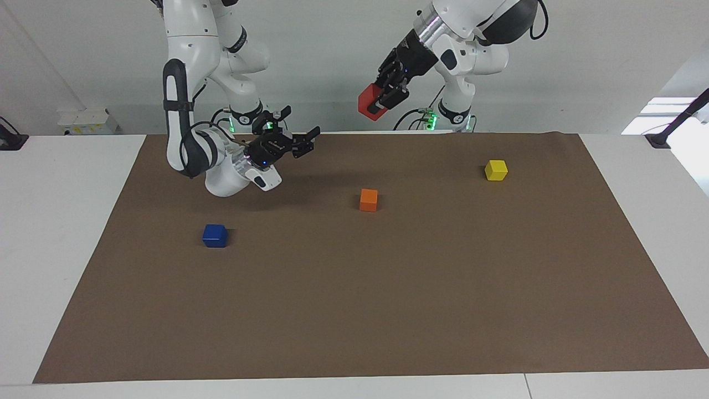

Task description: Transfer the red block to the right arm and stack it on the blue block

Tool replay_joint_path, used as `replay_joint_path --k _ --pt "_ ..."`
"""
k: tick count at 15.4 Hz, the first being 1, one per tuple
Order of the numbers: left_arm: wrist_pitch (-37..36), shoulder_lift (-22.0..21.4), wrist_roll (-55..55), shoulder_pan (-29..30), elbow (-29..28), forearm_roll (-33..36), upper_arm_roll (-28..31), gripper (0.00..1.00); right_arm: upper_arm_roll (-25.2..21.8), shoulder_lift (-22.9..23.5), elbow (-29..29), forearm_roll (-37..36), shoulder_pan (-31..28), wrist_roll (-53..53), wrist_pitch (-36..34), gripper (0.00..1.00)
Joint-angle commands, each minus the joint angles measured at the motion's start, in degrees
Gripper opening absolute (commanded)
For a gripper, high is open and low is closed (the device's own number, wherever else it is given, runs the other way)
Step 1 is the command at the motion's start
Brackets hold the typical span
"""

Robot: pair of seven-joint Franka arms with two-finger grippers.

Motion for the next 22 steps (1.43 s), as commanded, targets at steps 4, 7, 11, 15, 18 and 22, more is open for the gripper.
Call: replay_joint_path --k 4,7,11,15,18,22 --pt "13.28 -5.34 -4.07 -8.54 -10.82 -2.32 0.27 0.0 -0.1 -0.93 -2.97 11.95 7.78 2.85 0.42 1.0" --pt "16.8 -7.19 -3.99 -11.45 -14.17 -2.32 0.27 0.0 -0.1 -0.93 -3.06 13.63 9.64 2.86 1.83 1.0" --pt "17.42 -7.46 -4.25 -11.46 -14.62 -2.32 0.27 0.0 -0.1 -1.02 -2.97 16.09 12.27 2.42 1.92 1.0" --pt "19.52 -7.46 -9.33 -10.76 -15.14 -2.32 0.36 0.0 -0.02 -1.46 -3.15 16.09 14.91 1.27 0.78 1.0" --pt "20.24 -7.55 -10.23 -10.84 -15.85 -2.15 0.36 0.0 -0.02 -1.46 -3.06 16.09 15.0 1.36 0.86 1.0" --pt "19.8 -7.9 -10.23 -10.76 -16.38 -2.06 0.36 0.0 -0.02 -1.55 -3.06 16.0 15.7 2.15 0.78 1.0"
